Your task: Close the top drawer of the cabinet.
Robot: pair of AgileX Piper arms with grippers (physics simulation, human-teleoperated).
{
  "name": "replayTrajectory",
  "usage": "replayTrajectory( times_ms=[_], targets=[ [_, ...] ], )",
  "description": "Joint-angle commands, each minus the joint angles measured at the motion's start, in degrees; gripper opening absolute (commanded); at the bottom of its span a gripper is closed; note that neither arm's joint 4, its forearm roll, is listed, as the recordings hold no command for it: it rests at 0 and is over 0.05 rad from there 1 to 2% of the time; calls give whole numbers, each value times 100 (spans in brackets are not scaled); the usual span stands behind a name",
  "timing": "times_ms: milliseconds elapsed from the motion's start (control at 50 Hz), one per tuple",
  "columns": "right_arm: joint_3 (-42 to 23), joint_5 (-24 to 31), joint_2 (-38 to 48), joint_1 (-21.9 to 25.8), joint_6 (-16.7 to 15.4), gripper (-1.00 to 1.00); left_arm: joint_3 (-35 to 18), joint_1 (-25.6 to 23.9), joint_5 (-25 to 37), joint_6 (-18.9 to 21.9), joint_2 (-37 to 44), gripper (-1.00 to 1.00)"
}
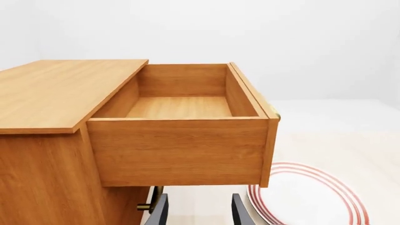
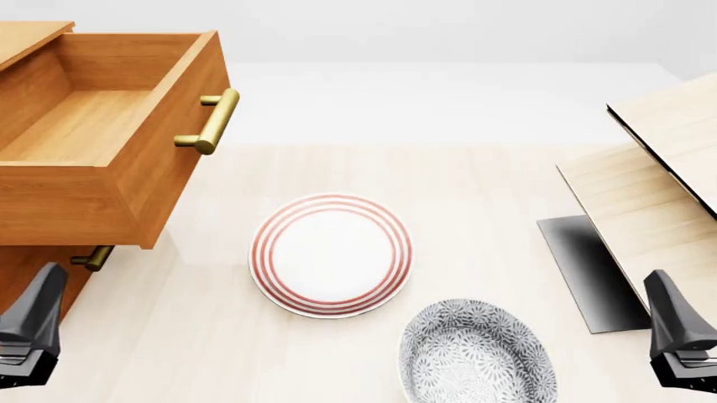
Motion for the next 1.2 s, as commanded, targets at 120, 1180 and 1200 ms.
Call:
replayTrajectory(
  times_ms=[120,1180,1200],
  targets=[
    [-2,2,-2,-5,-1,100,-1020,-420,693,155,-10,100],
    [4,-4,-3,-7,-1,100,-4077,-3323,-827,1512,3463,100],
    [5,-5,-3,-7,1,100,-4113,-3391,-878,1535,3556,100]
  ],
)
